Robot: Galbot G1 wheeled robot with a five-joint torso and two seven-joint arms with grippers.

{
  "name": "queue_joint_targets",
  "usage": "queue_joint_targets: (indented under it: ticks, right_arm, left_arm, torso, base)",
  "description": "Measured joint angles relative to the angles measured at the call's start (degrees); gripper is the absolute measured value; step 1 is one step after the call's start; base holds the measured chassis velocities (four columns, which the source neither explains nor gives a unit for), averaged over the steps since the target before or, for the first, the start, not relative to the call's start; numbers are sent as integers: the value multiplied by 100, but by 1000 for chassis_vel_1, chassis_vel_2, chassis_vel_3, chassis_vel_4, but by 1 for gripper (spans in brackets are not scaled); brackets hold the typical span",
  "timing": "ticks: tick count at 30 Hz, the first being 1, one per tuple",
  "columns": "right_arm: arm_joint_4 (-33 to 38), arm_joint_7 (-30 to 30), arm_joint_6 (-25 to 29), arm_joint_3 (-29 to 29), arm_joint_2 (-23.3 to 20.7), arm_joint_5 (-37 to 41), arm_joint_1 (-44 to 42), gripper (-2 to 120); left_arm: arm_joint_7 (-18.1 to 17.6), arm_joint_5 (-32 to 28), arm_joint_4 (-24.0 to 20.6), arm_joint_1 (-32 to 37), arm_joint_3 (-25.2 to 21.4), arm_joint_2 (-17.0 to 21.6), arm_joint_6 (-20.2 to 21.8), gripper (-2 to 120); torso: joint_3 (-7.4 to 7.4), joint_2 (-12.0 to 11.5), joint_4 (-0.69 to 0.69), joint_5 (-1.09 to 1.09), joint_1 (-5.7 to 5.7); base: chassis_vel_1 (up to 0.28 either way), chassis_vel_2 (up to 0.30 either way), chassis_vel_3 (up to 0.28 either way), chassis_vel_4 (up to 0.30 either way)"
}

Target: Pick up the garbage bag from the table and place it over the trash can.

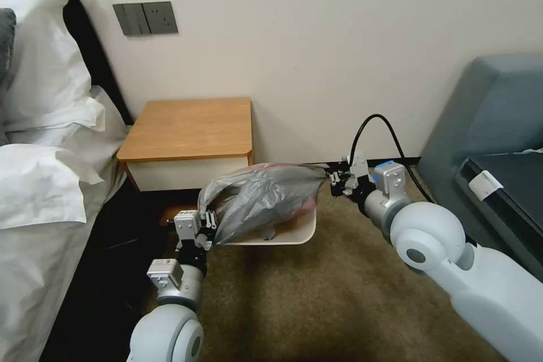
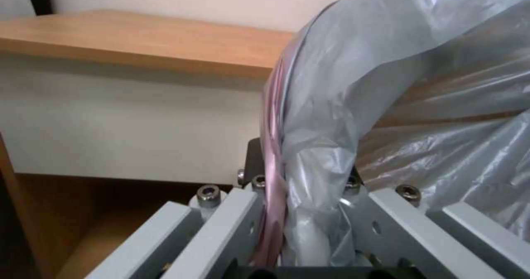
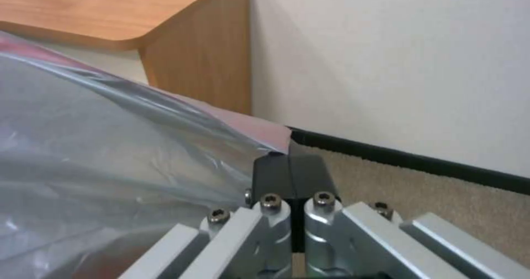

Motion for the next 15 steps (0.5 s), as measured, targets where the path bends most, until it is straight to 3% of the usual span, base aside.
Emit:
queue_joint_targets:
  ticks: [7,15]
  right_arm:
    - [-112,-25,-59,92,-107,56,-106,0]
    - [-769,-32,-2,-408,249,-55,273,0]
  left_arm:
    - [9,2,6,12,37,-39,-51,5]
    - [33,3,3,47,47,-29,-106,5]
  torso:
    - [0,0,-1,-1,0]
    - [0,0,1,-1,0]
  base:
    - [0,0,0,0]
    - [0,0,0,0]
